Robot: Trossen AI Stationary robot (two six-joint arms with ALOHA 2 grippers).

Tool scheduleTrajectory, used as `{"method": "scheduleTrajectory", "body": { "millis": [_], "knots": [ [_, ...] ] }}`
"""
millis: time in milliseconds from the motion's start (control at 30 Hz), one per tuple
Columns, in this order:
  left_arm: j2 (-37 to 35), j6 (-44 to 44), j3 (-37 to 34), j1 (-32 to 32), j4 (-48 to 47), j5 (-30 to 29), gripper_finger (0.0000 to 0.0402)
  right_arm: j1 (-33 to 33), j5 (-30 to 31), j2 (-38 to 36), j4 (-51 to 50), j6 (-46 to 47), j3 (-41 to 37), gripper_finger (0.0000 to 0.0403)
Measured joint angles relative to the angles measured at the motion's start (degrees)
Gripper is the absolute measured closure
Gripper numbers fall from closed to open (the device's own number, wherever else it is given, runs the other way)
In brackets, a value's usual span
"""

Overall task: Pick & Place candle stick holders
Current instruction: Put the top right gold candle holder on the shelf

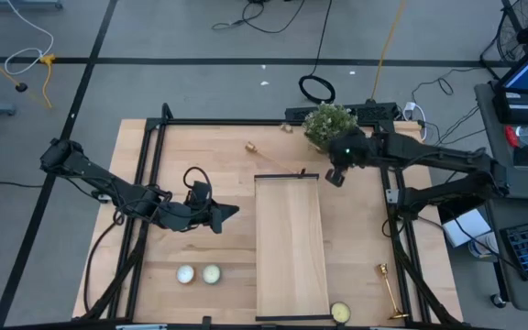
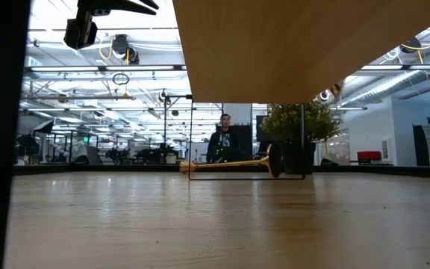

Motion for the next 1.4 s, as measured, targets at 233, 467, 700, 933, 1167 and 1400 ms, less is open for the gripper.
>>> {"method": "scheduleTrajectory", "body": {
  "millis": [233, 467, 700, 933, 1167, 1400],
  "knots": [
    [0.00, 0.09, 0.00, 0.00, 0.02, 0.00, 0.0371, 0.61, 2.59, -0.14, 4.03, 2.45, 9.05, 0.0389],
    [0.00, 0.22, 0.01, 0.00, -0.01, -0.01, 0.0371, 5.40, 1.06, -3.23, 21.83, 7.72, 9.04, 0.0389],
    [0.00, 0.34, 0.01, 0.00, -0.02, -0.13, 0.0371, 13.13, 1.12, -5.50, 37.51, 9.55, 4.63, 0.0389],
    [0.00, 0.23, 0.02, 0.00, -0.04, 0.01, 0.0371, 23.72, 13.23, -7.18, 52.24, 11.60, -7.41, 0.0389],
    [0.00, -0.37, 0.02, 0.00, -0.03, 1.08, 0.0371, 34.59, 31.72, -6.90, 71.83, 7.43, -19.43, 0.0389],
    [0.00, -1.20, 0.02, 0.00, -0.05, 2.91, 0.0371, 41.94, 45.00, -3.50, 79.57, 2.33, -24.63, 0.0389]
  ]
}}
